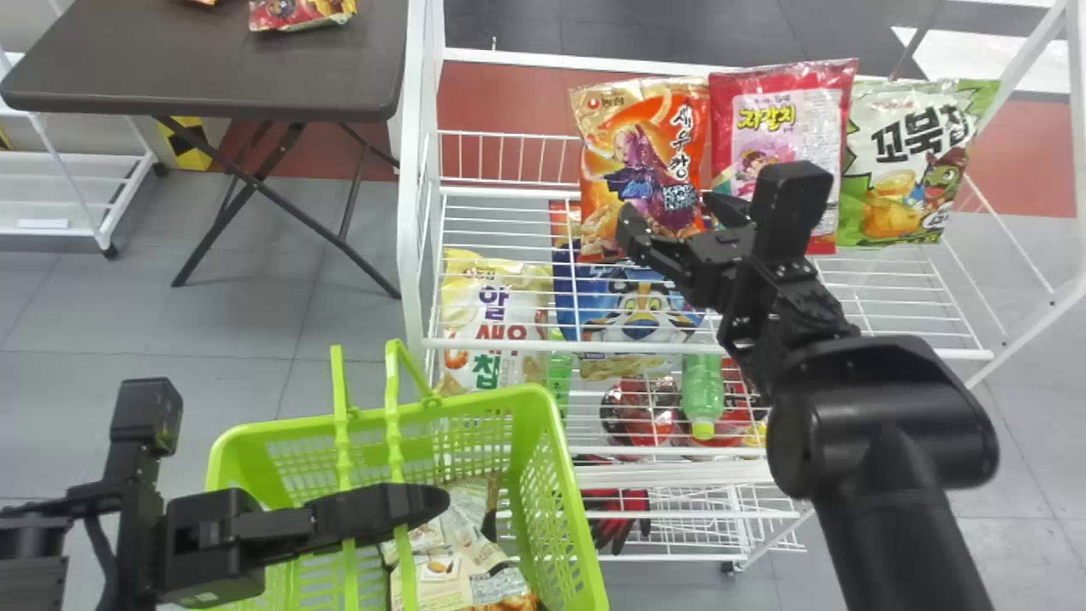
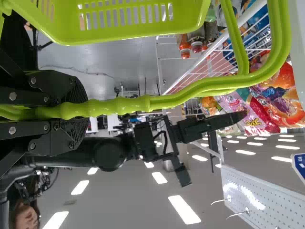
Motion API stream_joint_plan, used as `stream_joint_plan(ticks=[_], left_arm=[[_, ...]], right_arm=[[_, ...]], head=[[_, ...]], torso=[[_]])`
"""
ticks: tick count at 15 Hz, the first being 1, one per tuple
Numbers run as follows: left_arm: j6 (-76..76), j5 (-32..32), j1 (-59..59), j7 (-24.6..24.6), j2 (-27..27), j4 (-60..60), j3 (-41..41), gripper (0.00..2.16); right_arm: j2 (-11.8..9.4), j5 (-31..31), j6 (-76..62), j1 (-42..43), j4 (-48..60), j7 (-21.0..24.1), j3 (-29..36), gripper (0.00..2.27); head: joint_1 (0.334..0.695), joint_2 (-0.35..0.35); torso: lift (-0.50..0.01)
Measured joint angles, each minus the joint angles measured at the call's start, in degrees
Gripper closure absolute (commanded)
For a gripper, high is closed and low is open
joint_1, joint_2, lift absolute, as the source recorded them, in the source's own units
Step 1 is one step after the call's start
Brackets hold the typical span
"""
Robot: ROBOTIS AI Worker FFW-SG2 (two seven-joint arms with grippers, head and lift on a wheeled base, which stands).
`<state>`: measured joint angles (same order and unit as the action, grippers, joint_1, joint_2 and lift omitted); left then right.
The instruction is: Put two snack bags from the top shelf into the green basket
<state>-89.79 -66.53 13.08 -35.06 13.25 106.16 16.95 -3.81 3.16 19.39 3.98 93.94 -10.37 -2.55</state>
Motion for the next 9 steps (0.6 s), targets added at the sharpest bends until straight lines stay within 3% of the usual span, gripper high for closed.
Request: stream_joint_plan(ticks=[9], left_arm=[[0.0,0.2,-3.1,0.8,0.3,-1.0,-3.4,2.14]], right_arm=[[0.0,-1.7,0.0,14.5,-21.0,-0.4,-0.5,0.05]], head=[[0.695,-0.131]], torso=[[-0.001]])
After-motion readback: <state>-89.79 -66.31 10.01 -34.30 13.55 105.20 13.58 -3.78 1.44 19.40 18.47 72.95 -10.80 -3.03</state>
